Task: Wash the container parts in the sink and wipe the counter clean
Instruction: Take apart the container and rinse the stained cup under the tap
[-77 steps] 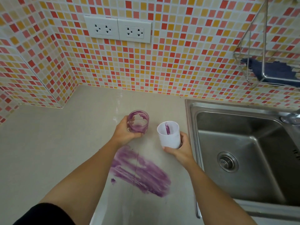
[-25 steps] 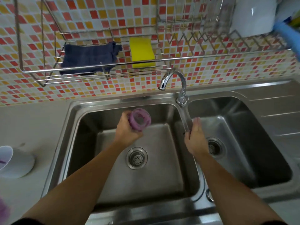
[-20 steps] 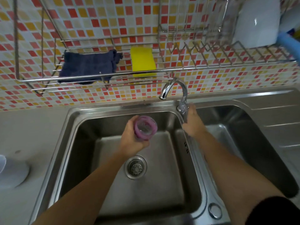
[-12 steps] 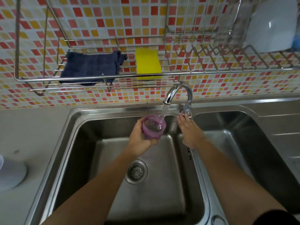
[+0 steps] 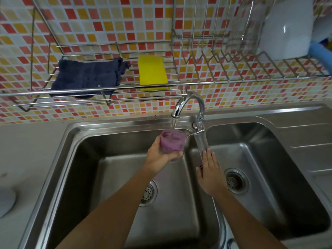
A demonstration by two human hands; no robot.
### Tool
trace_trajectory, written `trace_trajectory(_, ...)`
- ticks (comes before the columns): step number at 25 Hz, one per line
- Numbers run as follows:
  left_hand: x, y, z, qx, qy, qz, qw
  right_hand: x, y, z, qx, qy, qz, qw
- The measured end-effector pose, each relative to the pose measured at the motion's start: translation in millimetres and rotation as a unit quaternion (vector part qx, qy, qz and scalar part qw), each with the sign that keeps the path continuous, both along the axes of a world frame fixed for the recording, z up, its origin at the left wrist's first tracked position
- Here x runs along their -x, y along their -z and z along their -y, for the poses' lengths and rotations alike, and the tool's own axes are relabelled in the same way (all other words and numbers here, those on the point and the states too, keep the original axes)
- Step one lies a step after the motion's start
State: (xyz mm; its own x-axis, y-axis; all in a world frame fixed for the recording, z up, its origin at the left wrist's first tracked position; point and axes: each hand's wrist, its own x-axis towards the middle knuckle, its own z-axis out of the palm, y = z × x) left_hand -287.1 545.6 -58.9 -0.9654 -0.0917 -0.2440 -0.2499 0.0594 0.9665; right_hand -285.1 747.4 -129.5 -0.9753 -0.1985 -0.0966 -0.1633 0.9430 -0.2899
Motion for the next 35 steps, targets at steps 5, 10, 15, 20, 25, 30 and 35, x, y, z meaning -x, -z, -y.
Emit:
trace_trajectory(5, -5.1, -1.5, 4.0, 0.091, 0.048, -0.017, 0.995, 1.4, 6.5, -0.7, 0.001, 0.007, -0.022, 1.000)
trace_trajectory(10, -3.5, -4.7, 5.8, 0.104, 0.061, -0.022, 0.992, 1.8, 8.3, -1.1, 0.004, 0.008, -0.029, 1.000)
trace_trajectory(15, -11.3, 1.2, 13.5, 0.127, 0.085, -0.018, 0.988, 1.9, 8.4, -2.1, 0.008, 0.005, -0.025, 1.000)
trace_trajectory(20, -13.2, -1.8, 12.4, 0.125, 0.109, -0.023, 0.986, 2.5, 9.8, -1.5, 0.012, 0.005, -0.019, 1.000)
trace_trajectory(25, -15.3, 0.6, 15.3, 0.121, 0.101, -0.025, 0.987, 2.7, 1.3, -2.4, 0.112, 0.033, -0.002, 0.993)
trace_trajectory(30, -12.5, 1.4, 20.3, 0.123, 0.097, -0.029, 0.987, 42.6, -29.8, -0.4, 0.220, 0.081, -0.092, 0.968)
trace_trajectory(35, -14.2, 3.8, 19.6, 0.118, 0.101, -0.025, 0.988, 84.5, -65.6, 20.7, 0.068, -0.100, -0.052, 0.991)
